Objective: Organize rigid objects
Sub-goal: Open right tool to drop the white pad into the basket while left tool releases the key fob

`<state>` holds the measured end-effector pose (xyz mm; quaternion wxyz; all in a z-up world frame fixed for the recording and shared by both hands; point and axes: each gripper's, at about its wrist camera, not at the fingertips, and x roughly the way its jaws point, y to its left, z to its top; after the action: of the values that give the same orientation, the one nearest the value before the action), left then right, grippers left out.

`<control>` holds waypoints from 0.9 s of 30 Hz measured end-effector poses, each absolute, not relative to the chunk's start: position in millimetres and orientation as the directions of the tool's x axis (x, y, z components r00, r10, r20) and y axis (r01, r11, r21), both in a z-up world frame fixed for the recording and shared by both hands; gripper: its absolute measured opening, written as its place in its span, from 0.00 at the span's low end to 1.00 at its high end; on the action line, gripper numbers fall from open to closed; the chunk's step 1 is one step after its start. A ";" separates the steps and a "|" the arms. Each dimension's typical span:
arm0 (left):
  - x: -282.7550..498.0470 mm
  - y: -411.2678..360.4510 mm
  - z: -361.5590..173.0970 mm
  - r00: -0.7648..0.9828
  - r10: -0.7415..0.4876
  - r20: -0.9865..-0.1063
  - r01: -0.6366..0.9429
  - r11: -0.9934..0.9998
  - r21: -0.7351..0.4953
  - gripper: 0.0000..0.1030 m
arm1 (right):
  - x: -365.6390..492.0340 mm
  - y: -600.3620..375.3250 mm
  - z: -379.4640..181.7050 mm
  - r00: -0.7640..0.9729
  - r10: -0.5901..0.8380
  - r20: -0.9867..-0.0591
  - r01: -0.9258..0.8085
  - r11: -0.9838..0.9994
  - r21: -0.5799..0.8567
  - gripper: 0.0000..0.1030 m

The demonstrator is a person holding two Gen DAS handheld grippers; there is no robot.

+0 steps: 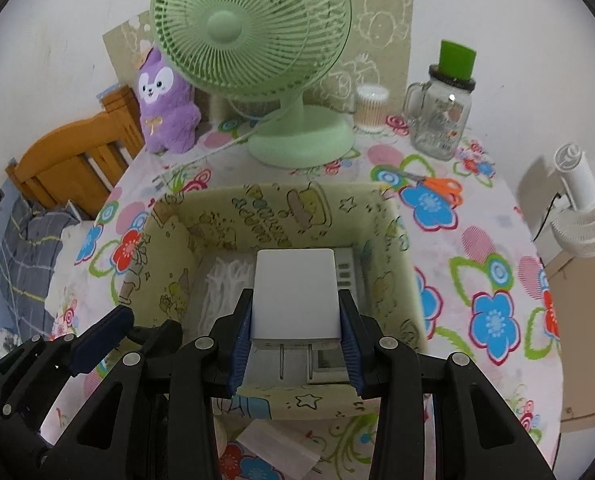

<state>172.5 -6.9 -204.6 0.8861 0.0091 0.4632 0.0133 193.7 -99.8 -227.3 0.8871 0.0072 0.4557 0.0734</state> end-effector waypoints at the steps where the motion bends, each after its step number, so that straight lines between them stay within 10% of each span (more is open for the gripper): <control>1: 173.3 -6.4 -206.7 0.566 0.028 -0.824 -0.012 1.000 0.026 0.33 | 194.8 -99.0 -230.1 0.568 0.146 -0.810 -0.130 0.988 0.087 0.42; 20: 173.1 -14.2 -211.6 0.528 -0.002 -0.849 0.029 0.999 0.016 0.66 | 192.1 -109.8 -240.3 0.521 0.182 -0.834 -0.105 0.983 0.149 0.45; 27: 163.7 -15.6 -196.5 0.555 0.001 -0.832 0.028 0.999 0.020 0.82 | 177.7 -122.8 -223.7 0.561 0.158 -0.812 -0.065 0.987 0.147 0.75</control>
<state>163.7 -15.6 -196.5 0.8816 0.0154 0.4717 -0.0077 177.7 -122.8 -223.7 0.8821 0.0502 0.4640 0.0632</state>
